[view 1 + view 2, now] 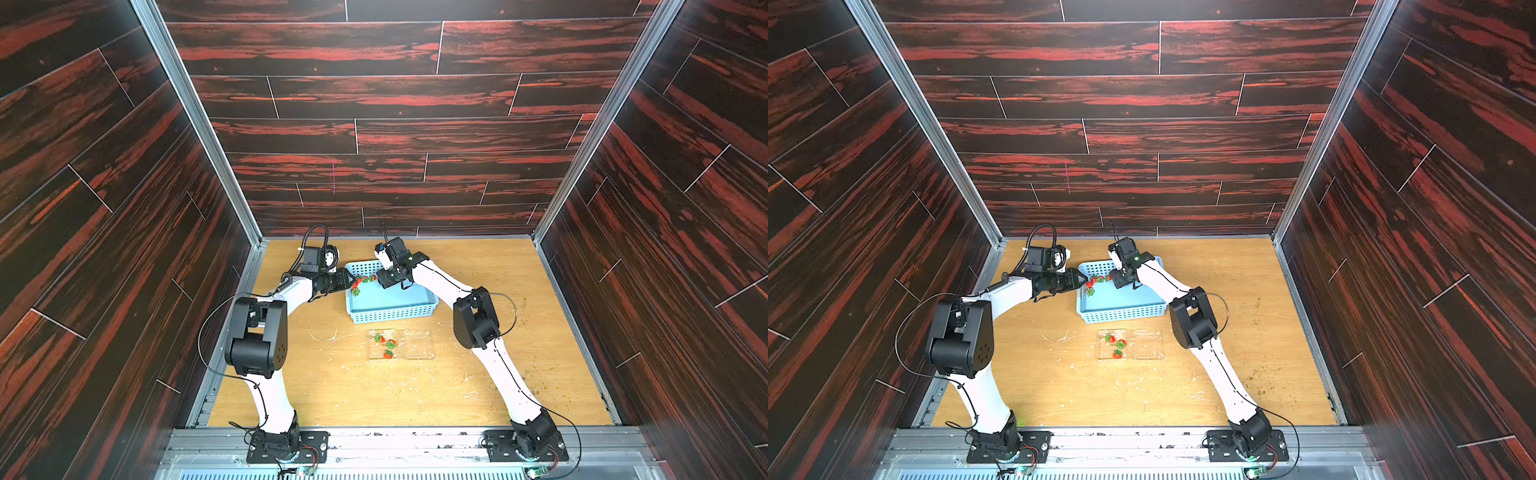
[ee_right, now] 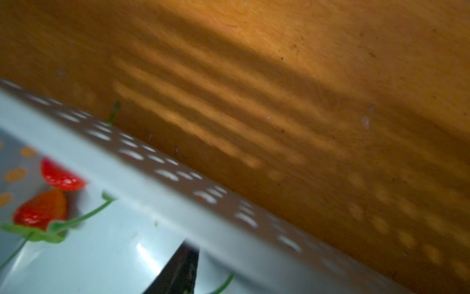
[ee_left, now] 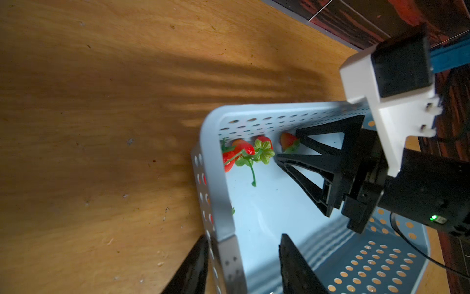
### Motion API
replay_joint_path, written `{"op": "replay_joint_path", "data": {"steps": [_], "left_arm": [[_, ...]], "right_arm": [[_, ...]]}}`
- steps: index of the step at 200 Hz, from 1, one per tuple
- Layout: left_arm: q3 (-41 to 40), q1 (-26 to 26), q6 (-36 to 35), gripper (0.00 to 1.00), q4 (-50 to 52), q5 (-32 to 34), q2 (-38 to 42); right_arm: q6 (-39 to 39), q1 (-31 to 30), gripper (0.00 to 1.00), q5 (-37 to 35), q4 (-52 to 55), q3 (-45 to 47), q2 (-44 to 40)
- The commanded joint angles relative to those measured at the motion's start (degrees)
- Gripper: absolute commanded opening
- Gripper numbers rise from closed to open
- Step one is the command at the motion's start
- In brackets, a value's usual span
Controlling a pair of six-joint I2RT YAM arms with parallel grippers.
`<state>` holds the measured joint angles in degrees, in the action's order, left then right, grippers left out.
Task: Pack strawberries into containers
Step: Pick up the strawberry from the basket.
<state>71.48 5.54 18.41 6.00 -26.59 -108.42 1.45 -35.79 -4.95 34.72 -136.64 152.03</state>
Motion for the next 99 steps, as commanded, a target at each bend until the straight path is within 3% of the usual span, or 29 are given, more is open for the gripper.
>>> {"op": "replay_joint_path", "data": {"steps": [1, 58, 99], "left_arm": [[1.0, 0.2, -0.7, 0.47, 0.6, -0.3, 1.2], [0.8, 0.3, -0.7, 0.47, 0.7, -0.2, 1.6], [0.7, 0.3, -0.7, 0.47, 0.5, -0.2, 1.6]], "right_arm": [[1.3, 0.3, 0.54, -0.2, 0.2, -1.1, 2.2], [1.9, 0.3, 0.34, 0.0, -2.2, -0.1, 0.7], [1.9, 0.3, 0.21, 2.2, -11.4, 14.0, -9.7]]}}
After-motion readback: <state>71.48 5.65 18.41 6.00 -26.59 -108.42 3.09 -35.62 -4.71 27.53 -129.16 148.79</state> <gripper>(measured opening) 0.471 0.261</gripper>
